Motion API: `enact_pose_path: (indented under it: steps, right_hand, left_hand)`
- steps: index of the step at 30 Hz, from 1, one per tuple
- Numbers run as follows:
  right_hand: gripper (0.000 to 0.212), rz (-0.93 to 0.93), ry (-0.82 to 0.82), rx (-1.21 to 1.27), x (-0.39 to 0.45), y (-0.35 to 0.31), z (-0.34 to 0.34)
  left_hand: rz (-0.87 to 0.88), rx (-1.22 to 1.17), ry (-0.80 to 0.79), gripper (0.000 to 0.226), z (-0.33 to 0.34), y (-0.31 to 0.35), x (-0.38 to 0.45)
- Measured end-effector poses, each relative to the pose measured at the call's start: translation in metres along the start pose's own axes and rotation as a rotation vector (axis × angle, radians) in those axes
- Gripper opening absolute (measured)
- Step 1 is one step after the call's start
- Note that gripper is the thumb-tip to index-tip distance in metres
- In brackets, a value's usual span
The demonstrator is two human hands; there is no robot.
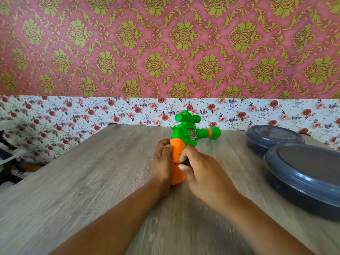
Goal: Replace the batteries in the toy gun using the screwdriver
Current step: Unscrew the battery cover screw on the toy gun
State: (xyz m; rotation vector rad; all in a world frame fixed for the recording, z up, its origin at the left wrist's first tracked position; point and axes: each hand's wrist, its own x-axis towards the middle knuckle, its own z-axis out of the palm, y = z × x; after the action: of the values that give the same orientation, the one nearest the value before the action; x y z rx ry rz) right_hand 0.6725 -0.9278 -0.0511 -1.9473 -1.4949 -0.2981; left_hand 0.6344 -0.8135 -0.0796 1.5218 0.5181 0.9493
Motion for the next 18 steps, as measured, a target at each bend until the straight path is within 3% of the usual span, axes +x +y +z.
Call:
enact_pose_path:
  steps: [3,5,10,18]
  right_hand:
    - [0.040,0.047,0.047,-0.144,-0.0025,-0.0019,-0.0033]
    - [0.048,0.092,0.046,-0.263,-0.0035,-0.0024,-0.0060]
    - [0.044,0.097,-0.014,-0.365,-0.0014,-0.0008,-0.0039]
    - [0.011,0.050,0.000,-0.192,-0.0012,0.0001,-0.0045]
  left_hand:
    - [0.014,-0.011,-0.017,0.022,0.0000,0.0034,-0.0018]
    - [-0.008,-0.014,-0.010,0.026,0.0012,0.0040,-0.0015]
    - [-0.027,-0.025,0.011,0.025,0.0025,0.0029,-0.0005]
    - [-0.079,-0.039,0.020,0.025,0.0027,0.0044,0.0005]
